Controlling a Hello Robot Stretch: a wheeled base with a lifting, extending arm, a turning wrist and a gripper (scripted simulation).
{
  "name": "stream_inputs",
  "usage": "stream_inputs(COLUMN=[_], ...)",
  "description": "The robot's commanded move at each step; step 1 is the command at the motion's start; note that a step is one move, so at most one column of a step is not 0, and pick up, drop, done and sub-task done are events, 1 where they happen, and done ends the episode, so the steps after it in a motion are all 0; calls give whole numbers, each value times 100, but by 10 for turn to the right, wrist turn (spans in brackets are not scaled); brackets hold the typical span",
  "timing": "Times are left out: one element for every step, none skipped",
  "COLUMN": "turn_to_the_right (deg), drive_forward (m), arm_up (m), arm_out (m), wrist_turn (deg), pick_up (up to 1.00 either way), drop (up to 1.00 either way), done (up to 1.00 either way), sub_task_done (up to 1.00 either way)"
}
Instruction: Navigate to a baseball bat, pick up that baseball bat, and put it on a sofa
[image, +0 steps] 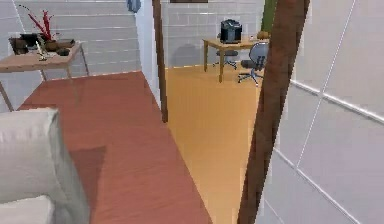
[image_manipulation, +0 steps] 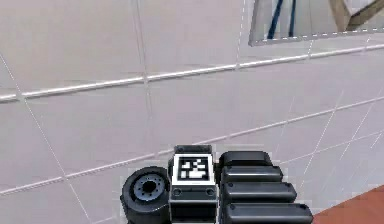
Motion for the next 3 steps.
stream_inputs(turn_to_the_right=[-240,180,-390], drive_forward=[0,0,0], arm_up=[0,0,0], arm_out=[0,0,0], wrist_turn=[0,0,0], pick_up=[0,0,0], drop=[0,0,0], done=[0,0,0], sub_task_done=[0,0,0])
